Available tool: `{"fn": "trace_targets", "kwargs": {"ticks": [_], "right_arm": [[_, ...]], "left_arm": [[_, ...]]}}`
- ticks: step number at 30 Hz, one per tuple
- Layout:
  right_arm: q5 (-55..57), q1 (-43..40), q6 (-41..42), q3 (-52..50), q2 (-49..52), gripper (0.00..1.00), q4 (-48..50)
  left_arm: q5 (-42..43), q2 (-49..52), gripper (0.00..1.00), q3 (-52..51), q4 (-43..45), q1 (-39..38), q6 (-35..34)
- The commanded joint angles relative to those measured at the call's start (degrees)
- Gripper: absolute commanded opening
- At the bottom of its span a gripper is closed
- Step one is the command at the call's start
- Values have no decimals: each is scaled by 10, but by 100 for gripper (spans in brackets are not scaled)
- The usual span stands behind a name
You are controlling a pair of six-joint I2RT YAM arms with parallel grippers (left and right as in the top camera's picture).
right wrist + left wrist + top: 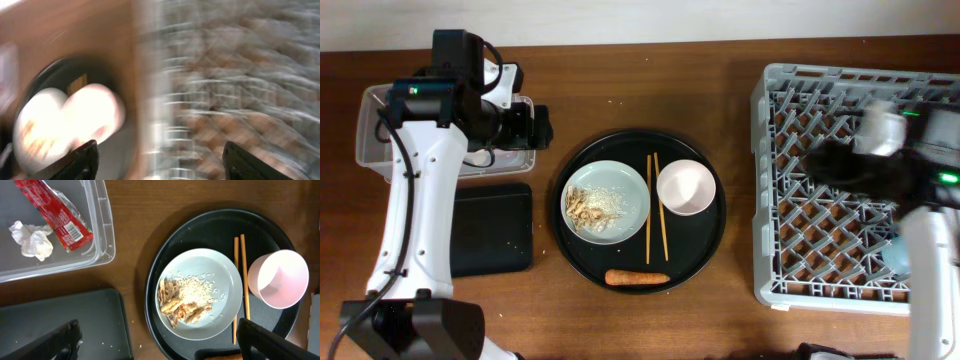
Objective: Sort waste into correct bins and load items into the dishwasher rack
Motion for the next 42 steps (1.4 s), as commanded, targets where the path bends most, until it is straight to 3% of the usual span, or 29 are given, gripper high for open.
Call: {"fn": "trace_targets", "kwargs": {"ticks": [1,4,5,9,16,17,18,20,22,24,25,30,31,38,40,41,42], "right_arm": [[54,152,-29,6,30,78,47],[124,285,-5,6,149,71,121],[124,303,0,6,195,65,140],[130,308,38,6,303,60,165],[139,308,42,-18,308,29,161],[139,308,42,-18,308,23,161],[137,308,53,-18,308,6,161],[140,306,48,-6,294,4,153],[173,273,29,73,233,4,103],[259,242,-35,149,179,4,78],[432,213,-60,187,146,4,84],[879,118,0,193,174,4,108],[915,97,8,193,191,4,113],[772,69,56,193,214,4,81],[606,15,58,193,214,5,72],[526,-15,57,193,214,11,72],[393,-72,57,193,214,30,78]], "left_arm": [[-2,-6,99,2,1,3,0],[-2,-6,99,2,1,3,0],[-2,-6,99,2,1,3,0],[-2,-6,99,2,0,3,0],[-2,-6,99,2,-1,3,0],[-2,-6,99,2,-1,3,0],[-2,-6,99,2,-3,3,0],[-2,-6,99,2,-3,3,0],[-2,-6,99,2,-3,3,0],[-2,-6,99,2,-3,3,0],[-2,-6,99,2,-3,3,0],[-2,-6,99,2,-3,3,0],[-2,-6,99,2,-3,3,0],[-2,-6,99,2,-3,3,0],[-2,-6,99,2,-3,3,0],[-2,-6,99,2,-3,3,0],[-2,-6,99,2,-3,3,0]]}}
